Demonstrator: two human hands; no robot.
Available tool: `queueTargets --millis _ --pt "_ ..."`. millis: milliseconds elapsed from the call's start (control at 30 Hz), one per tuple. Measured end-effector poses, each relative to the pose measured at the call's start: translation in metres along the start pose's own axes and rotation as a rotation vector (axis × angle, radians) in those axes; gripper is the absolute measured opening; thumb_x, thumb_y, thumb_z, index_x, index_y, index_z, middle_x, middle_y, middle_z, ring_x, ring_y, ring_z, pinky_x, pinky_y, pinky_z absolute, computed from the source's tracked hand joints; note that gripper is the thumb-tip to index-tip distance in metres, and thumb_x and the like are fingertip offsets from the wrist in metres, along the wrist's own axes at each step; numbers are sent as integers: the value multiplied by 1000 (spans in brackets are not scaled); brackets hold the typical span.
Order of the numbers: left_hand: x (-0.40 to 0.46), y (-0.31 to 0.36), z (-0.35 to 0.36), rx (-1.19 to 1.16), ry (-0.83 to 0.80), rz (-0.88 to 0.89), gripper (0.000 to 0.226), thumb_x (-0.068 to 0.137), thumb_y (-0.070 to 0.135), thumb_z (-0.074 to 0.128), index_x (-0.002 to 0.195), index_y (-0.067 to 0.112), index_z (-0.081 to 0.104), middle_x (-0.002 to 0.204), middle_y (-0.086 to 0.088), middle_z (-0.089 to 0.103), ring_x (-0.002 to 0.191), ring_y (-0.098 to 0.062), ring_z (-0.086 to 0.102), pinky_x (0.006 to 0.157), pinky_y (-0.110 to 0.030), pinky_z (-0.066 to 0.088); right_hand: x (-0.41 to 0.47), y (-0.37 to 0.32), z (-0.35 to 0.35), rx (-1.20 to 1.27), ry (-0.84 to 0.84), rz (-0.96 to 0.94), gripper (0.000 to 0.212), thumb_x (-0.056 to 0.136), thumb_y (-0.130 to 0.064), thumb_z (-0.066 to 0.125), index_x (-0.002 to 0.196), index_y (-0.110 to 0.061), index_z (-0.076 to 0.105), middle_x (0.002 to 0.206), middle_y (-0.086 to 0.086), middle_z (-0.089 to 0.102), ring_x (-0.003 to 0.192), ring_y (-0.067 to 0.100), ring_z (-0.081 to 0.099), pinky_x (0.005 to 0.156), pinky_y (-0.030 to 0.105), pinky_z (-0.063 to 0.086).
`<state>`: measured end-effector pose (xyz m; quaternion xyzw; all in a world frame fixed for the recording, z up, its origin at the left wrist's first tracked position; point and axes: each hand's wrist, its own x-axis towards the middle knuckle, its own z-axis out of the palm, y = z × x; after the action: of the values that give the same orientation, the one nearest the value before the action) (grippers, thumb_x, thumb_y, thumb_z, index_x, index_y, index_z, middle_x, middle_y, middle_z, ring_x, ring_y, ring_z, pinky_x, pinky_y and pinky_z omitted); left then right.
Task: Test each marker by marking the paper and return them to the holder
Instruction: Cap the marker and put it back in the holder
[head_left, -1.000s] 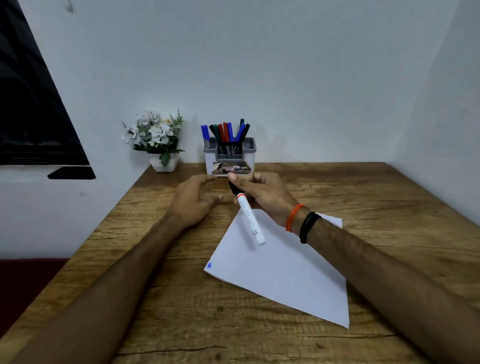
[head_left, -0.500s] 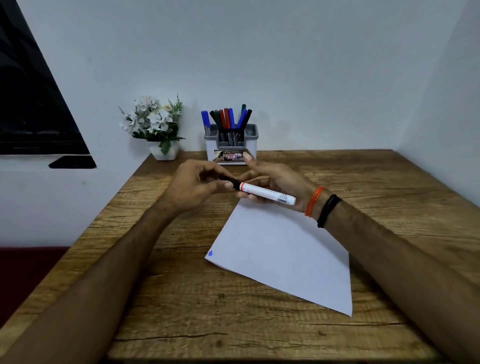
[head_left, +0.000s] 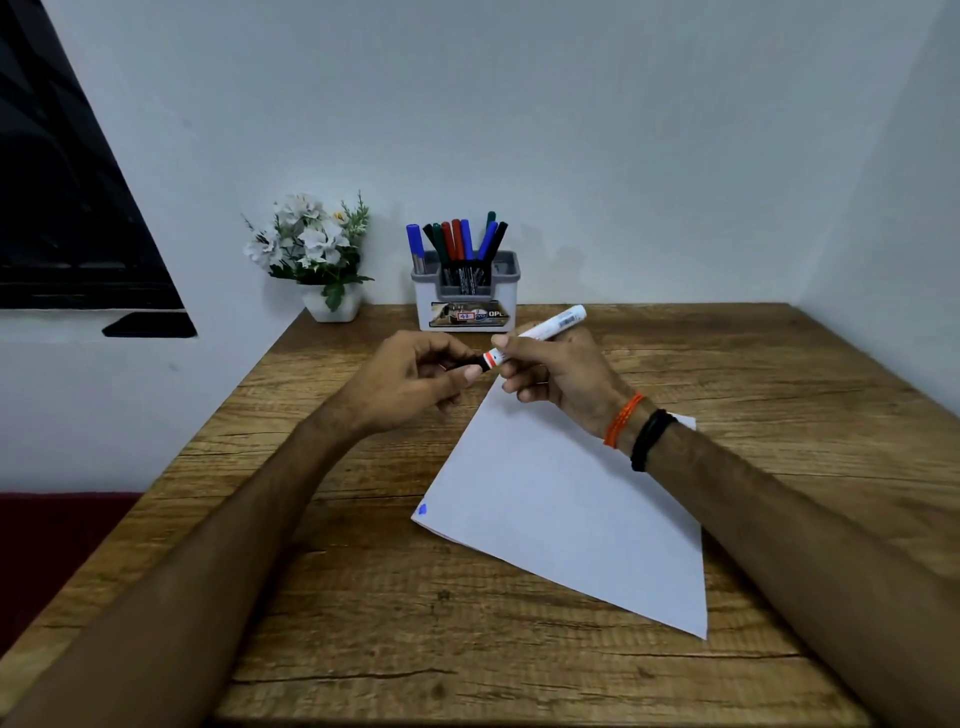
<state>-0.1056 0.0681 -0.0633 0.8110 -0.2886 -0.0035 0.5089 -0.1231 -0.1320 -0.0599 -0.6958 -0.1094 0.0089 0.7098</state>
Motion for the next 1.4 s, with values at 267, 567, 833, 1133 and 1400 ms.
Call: queueTargets --millis 267,567,833,1133,1400 --pt "-6 11 10 216 -51 88 16 94 21 58 86 10 66 62 8 61 51 -5 55 50 -16 42 -5 1 7 -25 -115 -37 22 88 -8 68 71 -13 54 61 2 66 46 12 50 42 20 35" --pt "-5 6 12 266 -74 127 28 92 36 49 89 15 67 69 -10 62 56 -17 48 51 -33 39 2 7 5 114 -213 -14 24 82 -11 70 63 -18 56 63 9 62 47 12 47 42 19 33" --pt "-3 8 13 204 -74 203 18 93 31 56 77 35 61 54 14 46 49 -3 38 49 -16 29 5 8 -3 153 -241 -38 21 81 -11 70 64 -15 58 64 11 63 45 11 45 42 20 34" --pt "-6 -8 -7 370 -110 -107 43 77 42 74 115 24 67 58 25 57 55 2 49 55 -24 33 2 2 0 76 -174 -86 9 82 -16 62 86 -9 66 57 5 59 42 12 45 43 19 32" --pt "-7 -8 -5 477 -130 -145 37 79 18 70 114 27 64 109 7 65 100 -16 61 89 -35 50 -27 5 25 -20 -369 47 22 84 -19 60 97 -5 72 72 11 72 57 14 66 48 20 48"
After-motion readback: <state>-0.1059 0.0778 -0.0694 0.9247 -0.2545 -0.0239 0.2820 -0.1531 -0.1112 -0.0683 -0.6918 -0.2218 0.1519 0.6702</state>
